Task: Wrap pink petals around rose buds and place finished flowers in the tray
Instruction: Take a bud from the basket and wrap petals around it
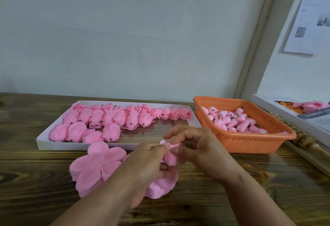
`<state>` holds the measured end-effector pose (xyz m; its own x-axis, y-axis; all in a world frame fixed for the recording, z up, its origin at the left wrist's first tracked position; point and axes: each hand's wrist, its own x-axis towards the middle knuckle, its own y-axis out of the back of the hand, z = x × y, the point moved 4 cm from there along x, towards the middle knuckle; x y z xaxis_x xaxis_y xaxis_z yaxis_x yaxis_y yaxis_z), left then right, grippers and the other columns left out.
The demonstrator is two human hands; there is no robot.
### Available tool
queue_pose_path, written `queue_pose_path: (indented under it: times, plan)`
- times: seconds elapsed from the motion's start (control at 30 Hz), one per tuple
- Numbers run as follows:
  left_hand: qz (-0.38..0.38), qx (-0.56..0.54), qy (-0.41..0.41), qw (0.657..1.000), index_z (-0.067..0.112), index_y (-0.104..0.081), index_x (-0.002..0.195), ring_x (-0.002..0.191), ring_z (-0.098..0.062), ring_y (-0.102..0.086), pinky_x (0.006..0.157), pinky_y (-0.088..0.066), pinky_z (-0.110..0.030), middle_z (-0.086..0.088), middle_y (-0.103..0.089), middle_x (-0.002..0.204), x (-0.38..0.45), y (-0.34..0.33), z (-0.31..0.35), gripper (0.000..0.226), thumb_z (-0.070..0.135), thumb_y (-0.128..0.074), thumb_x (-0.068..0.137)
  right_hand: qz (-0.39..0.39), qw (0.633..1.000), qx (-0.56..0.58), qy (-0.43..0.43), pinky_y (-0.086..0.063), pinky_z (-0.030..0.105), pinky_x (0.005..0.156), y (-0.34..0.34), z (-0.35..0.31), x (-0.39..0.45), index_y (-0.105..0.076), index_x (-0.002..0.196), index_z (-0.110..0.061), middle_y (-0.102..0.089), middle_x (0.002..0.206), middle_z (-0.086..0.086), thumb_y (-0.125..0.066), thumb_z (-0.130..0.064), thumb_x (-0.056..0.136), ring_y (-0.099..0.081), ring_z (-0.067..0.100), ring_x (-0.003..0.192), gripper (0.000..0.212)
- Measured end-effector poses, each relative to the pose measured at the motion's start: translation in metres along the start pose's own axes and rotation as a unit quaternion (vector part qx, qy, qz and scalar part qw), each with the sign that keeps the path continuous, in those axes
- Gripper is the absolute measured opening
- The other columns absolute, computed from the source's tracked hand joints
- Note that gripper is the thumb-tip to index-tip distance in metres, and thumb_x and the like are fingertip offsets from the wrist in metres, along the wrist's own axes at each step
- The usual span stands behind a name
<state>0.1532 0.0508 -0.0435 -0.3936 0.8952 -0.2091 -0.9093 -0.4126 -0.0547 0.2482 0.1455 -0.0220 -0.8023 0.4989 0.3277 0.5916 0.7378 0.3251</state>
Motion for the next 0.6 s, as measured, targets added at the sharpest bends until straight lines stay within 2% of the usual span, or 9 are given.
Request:
queue_pose_path:
  times: [0.07, 0.13, 0.2, 0.37, 0.5, 0.6]
  plan:
    - [-0.011, 0.001, -0.007, 1.000, 0.013, -0.073, 0.073, 0.087, -0.028, -0.072, 0.081, -0.058, -0.031, -0.016, -0.075, 0.087, 0.0005, 0.0030, 0.0023, 0.037, 0.021, -0.048, 0.099, 0.005, 1.000, 0.030, -0.004, -0.050, 0.025, 0.056, 0.0026, 0.0016, -0.0011, -0.066, 0.075, -0.008, -0.068, 0.102, -0.001, -0.063, 0.012, 0.081, -0.058, 0.023, 0.066, 0.022]
    - [-0.023, -0.012, -0.009, 1.000, 0.009, -0.070, 0.095, 0.088, -0.031, -0.072, 0.084, -0.058, -0.037, -0.017, -0.074, 0.090, 0.0014, 0.0061, 0.0048, 0.027, 0.024, -0.047, 0.099, 0.014, 0.998, 0.067, -0.009, -0.051, 0.026, 0.057, 0.0064, 0.0045, -0.0020, -0.066, 0.076, -0.007, -0.068, 0.104, 0.000, -0.062, 0.013, 0.080, -0.058, 0.027, 0.068, 0.021]
    - [-0.033, -0.025, 0.000, 0.999, 0.003, -0.067, 0.104, 0.086, -0.033, -0.071, 0.085, -0.058, -0.041, -0.021, -0.073, 0.092, 0.0033, 0.0094, 0.0054, 0.028, 0.023, -0.048, 0.098, 0.000, 0.997, 0.074, -0.010, -0.053, 0.026, 0.058, 0.0070, 0.0053, -0.0020, -0.065, 0.077, -0.005, -0.068, 0.104, -0.002, -0.061, 0.013, 0.080, -0.059, 0.025, 0.069, 0.019]
    - [-0.044, -0.031, 0.017, 0.998, 0.002, -0.065, 0.107, 0.085, -0.034, -0.071, 0.081, -0.058, -0.039, -0.024, -0.072, 0.095, 0.0033, 0.0101, 0.0070, 0.029, 0.023, -0.047, 0.098, -0.016, 0.997, 0.080, -0.010, -0.052, 0.025, 0.060, 0.0035, 0.0056, -0.0011, -0.063, 0.082, -0.004, -0.069, 0.095, -0.003, -0.057, 0.011, 0.084, -0.060, 0.020, 0.072, 0.017]
    - [-0.041, -0.006, -0.002, 0.999, 0.010, -0.065, 0.104, 0.091, -0.034, -0.071, 0.083, -0.059, -0.038, -0.020, -0.074, 0.093, 0.0023, 0.0077, 0.0059, 0.025, 0.025, -0.046, 0.100, -0.012, 0.996, 0.087, -0.011, -0.052, 0.025, 0.058, 0.0028, 0.0053, -0.0013, -0.064, 0.084, 0.001, -0.068, 0.098, -0.002, -0.060, 0.013, 0.082, -0.060, 0.019, 0.070, 0.013]
    - [-0.042, 0.015, -0.014, 0.999, 0.014, -0.065, 0.102, 0.089, -0.031, -0.072, 0.083, -0.059, -0.036, -0.018, -0.074, 0.093, 0.0017, 0.0050, 0.0060, 0.023, 0.027, -0.046, 0.100, -0.018, 0.996, 0.089, -0.002, -0.051, 0.023, 0.055, 0.0015, 0.0031, -0.0002, -0.067, 0.080, -0.003, -0.069, 0.096, -0.002, -0.061, 0.014, 0.080, -0.061, 0.014, 0.065, 0.018]
